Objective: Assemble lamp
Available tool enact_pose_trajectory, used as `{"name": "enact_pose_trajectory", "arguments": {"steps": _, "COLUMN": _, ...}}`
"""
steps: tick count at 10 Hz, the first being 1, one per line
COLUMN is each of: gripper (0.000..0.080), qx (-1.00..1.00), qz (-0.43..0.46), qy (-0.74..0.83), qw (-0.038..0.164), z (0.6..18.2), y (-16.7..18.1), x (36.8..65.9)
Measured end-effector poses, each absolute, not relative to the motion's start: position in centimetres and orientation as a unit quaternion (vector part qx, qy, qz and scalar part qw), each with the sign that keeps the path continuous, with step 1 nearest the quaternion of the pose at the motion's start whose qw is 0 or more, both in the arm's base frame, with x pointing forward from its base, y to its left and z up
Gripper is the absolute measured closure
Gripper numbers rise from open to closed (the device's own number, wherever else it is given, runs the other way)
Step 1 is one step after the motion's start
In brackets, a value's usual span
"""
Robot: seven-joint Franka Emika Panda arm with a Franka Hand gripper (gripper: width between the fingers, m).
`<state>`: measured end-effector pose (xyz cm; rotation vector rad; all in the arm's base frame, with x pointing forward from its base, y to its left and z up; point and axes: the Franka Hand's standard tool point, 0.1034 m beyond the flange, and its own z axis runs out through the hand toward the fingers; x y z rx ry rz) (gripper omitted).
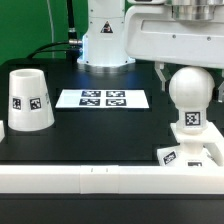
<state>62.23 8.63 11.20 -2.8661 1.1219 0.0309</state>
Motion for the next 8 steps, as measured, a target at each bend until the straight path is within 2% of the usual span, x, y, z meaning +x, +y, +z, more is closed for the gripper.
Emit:
{"name": "enact_pose_trajectory", "arguments": {"steps": 4, "gripper": 0.0223, "qx": -0.84, "qz": 0.032, "qy": 0.54, "qw": 0.048, "z": 11.21, "y": 9.24, "x": 62.16}}
{"name": "enact_pose_trajectory", "arguments": {"steps": 8, "gripper": 0.0223, "qx": -0.738, "qz": 0.058, "qy": 0.667, "qw": 0.079, "z": 11.15, "y": 9.55, "x": 62.43}}
